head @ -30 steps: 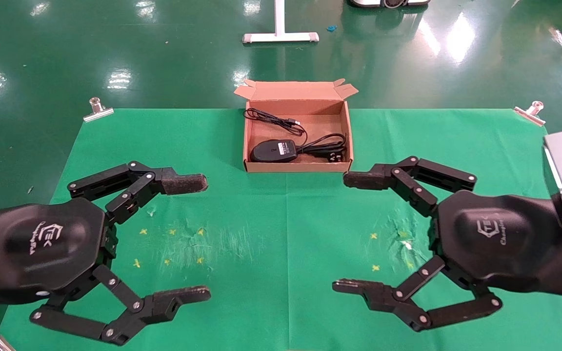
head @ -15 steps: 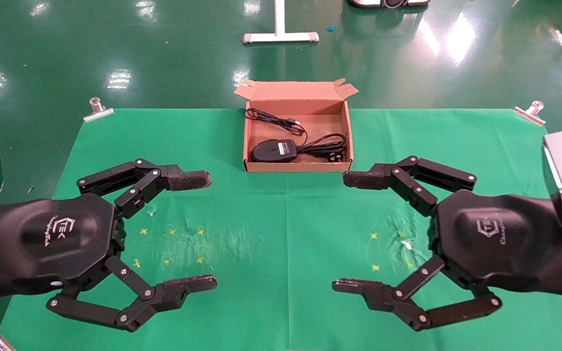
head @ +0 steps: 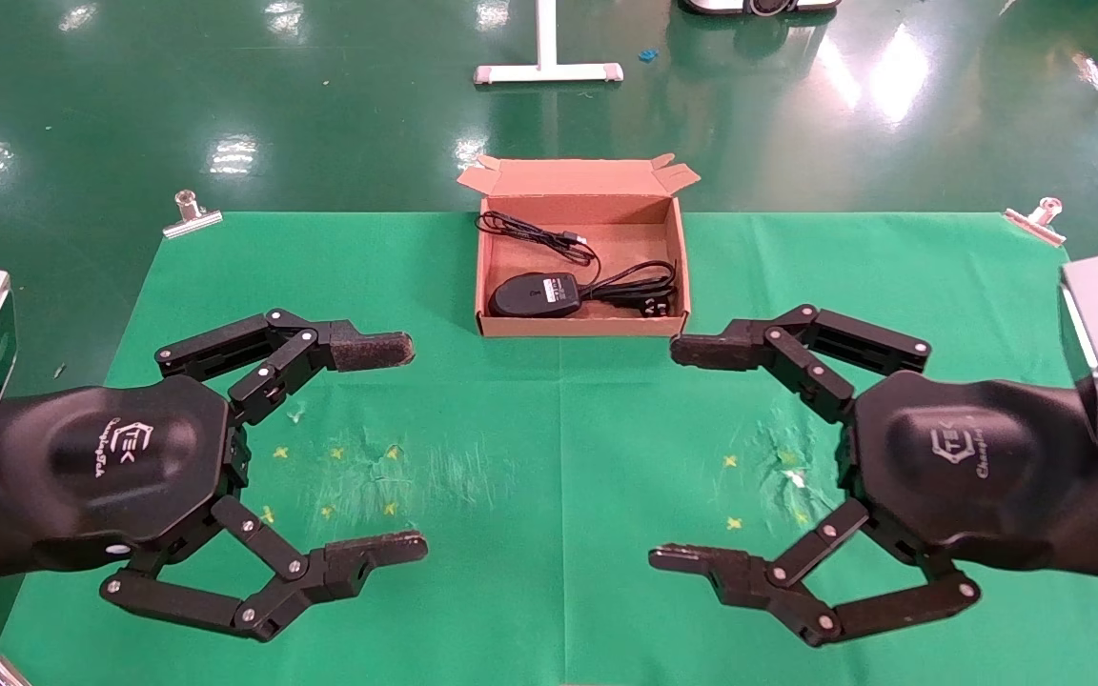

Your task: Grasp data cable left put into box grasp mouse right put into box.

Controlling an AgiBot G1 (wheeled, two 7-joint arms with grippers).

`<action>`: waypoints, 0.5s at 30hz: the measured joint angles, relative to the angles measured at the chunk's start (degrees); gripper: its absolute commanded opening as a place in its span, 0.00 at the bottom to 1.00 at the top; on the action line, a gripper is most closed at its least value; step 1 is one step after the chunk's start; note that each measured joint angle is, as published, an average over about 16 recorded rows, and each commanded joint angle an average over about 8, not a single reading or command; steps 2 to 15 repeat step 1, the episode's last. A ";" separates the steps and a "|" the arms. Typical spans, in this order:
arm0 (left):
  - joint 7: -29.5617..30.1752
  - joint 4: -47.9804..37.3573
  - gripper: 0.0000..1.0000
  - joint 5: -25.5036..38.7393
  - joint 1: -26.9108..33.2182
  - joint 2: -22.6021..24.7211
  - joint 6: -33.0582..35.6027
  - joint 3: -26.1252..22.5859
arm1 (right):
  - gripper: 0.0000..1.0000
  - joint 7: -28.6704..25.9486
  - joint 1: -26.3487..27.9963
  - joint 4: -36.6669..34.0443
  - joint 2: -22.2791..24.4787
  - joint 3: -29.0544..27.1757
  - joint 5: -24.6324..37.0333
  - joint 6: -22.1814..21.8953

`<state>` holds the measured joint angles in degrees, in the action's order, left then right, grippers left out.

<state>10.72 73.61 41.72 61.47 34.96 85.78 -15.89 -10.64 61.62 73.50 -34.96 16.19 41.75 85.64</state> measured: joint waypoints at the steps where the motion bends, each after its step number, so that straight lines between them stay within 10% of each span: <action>1: 0.00 0.00 1.00 0.01 0.01 0.00 -0.01 -0.01 | 1.00 0.00 0.00 0.00 0.00 0.00 0.00 0.00; 15: 0.00 0.00 1.00 0.01 0.01 0.00 -0.01 -0.01 | 1.00 0.00 0.00 0.00 0.00 0.00 0.00 0.00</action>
